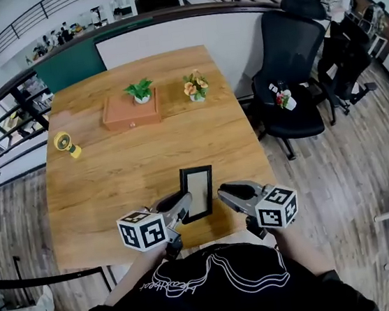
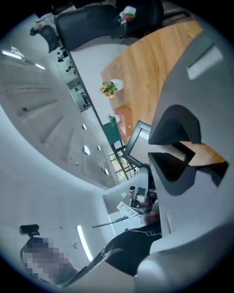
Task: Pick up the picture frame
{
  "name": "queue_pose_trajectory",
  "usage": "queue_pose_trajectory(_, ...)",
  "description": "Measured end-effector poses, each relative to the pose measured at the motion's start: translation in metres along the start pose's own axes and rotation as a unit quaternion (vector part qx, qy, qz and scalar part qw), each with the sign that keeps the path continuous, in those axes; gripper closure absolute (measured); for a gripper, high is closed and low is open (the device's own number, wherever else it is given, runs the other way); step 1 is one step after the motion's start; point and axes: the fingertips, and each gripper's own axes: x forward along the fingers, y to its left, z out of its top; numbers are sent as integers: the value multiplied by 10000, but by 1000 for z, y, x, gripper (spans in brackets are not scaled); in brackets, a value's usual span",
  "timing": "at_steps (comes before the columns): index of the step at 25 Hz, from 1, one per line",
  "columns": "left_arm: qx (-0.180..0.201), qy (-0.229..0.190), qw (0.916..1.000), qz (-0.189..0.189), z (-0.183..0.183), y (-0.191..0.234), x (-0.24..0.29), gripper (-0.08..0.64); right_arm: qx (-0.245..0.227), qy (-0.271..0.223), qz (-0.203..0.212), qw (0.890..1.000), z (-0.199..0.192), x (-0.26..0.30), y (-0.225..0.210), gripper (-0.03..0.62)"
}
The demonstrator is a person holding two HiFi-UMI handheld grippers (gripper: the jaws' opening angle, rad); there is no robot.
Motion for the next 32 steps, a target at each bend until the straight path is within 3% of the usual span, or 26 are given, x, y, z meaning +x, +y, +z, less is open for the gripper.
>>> queue_pose_trajectory(3, 328, -263, 9991, -47, 20, -17, -29, 482, -177, -358, 25, 9992, 20, -11, 25, 568)
queue_pose_trajectory(9, 662, -609, 9957, -210, 37, -51, -80, 482, -563, -796, 89, 9952, 51, -31, 78, 569)
queue_pose_trajectory(13, 835, -830, 9923, -377, 37, -76, -103, 482, -507, -1106, 253, 9922, 62, -43, 110, 569)
queue_pose_trajectory(22, 951, -934, 9884, -724, 13, -110, -127, 482, -219, -1304, 168, 9911, 42, -66, 141, 569)
queue_pose_trajectory(32, 968, -914, 9891, -635, -1, -116, -141, 482, -236, -1260, 225, 9915, 24, -73, 158, 569)
